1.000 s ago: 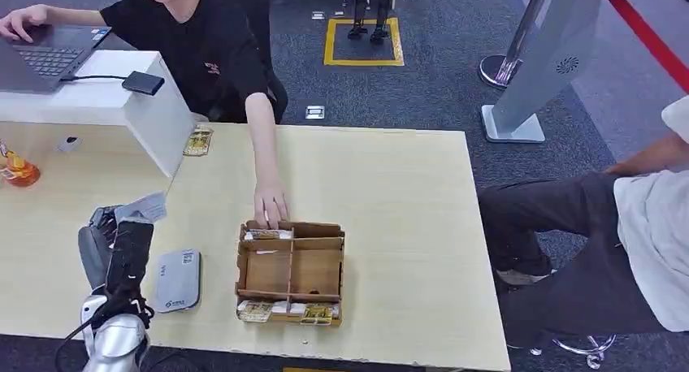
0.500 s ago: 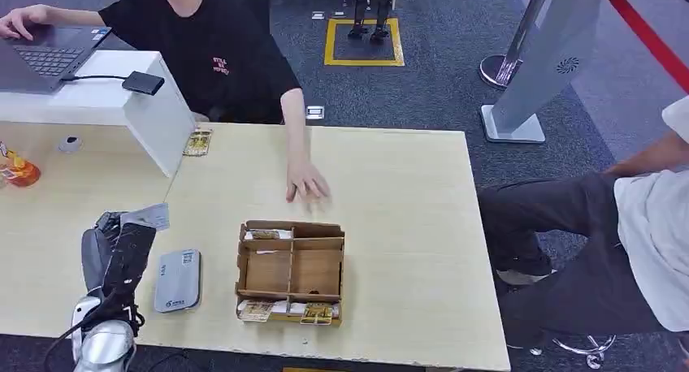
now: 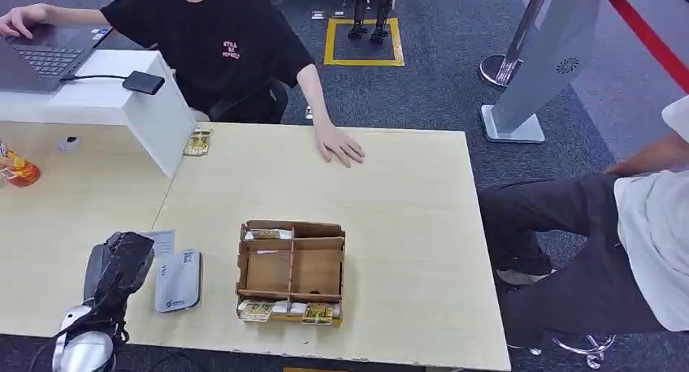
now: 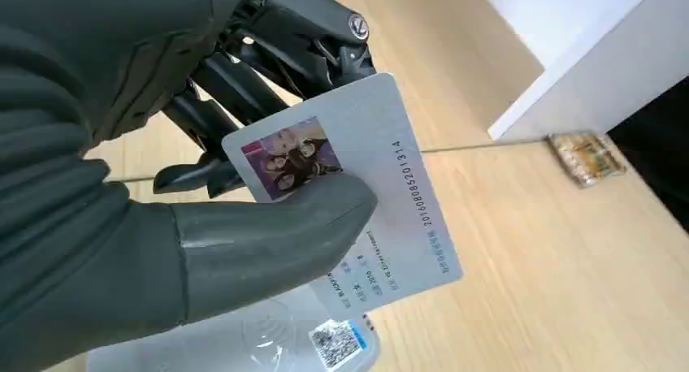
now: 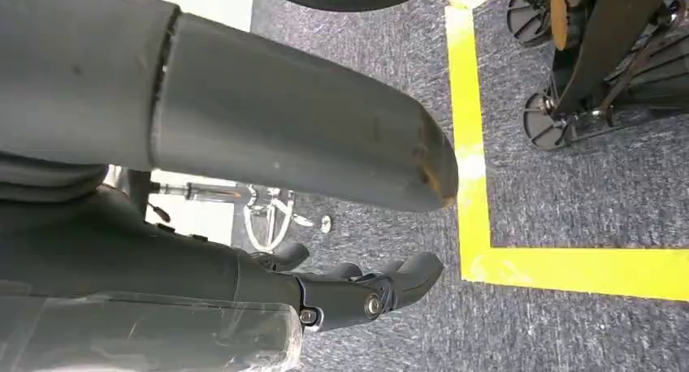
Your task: Pass the card to the sensor for recognition and then transmit it.
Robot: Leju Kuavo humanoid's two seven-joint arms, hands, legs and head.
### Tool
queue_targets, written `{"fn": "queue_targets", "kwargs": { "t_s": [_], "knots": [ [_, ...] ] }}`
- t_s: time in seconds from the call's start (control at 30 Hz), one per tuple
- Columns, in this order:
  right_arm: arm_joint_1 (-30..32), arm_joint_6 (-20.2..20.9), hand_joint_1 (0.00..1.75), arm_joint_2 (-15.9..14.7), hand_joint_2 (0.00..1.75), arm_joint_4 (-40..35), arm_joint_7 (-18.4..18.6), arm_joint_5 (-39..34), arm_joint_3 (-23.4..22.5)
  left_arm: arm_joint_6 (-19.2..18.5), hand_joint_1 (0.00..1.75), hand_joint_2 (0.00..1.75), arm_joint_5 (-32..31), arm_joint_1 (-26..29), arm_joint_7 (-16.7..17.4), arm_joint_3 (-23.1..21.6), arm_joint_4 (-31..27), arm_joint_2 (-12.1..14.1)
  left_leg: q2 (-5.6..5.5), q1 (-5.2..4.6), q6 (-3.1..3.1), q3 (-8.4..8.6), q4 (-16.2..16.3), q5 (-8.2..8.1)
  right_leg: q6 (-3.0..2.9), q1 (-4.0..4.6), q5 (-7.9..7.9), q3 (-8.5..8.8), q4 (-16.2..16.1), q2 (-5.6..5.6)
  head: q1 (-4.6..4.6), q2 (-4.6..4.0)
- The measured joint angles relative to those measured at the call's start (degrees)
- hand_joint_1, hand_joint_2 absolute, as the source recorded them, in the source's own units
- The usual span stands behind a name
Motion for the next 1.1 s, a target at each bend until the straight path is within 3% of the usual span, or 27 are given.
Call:
{"fn": "queue_targets", "kwargs": {
  "t_s": [0.23,0.6,0.87,1.1],
  "knots": [
    [0.0,-0.1,0.00,0.0,0.00,0.1,0.0,-0.3,-0.2,-2.2,1.75,1.75,2.5,0.0,0.1,1.8,1.6,1.6,0.00,0.01,-0.01,0.01,0.0,0.00,0.00,0.01,0.00,-0.01,0.0,-0.01,-0.02,0.00],
    [0.0,0.0,0.00,0.0,0.00,0.1,-0.1,-0.5,-0.4,-3.2,1.75,1.75,-2.1,-0.1,1.8,2.1,1.9,3.3,0.01,0.00,0.00,0.00,0.0,0.00,0.00,0.00,0.00,-0.02,0.0,0.01,0.00,0.00],
    [0.0,0.2,0.00,0.0,0.00,0.1,-0.1,-0.5,-0.4,-6.7,1.75,1.75,-3.0,-0.8,2.5,2.1,2.4,4.1,0.01,0.01,0.00,0.01,0.0,0.00,0.00,0.01,0.00,-0.03,0.0,0.01,0.00,0.00],
    [0.0,0.5,0.00,0.0,0.00,0.2,-0.1,-0.6,-0.4,-11.2,1.75,1.75,2.3,-0.6,1.0,2.1,2.7,5.2,0.02,0.01,-0.01,-0.01,0.0,0.00,-0.01,0.01,0.00,-0.03,0.0,0.02,0.00,0.00]
  ]
}}
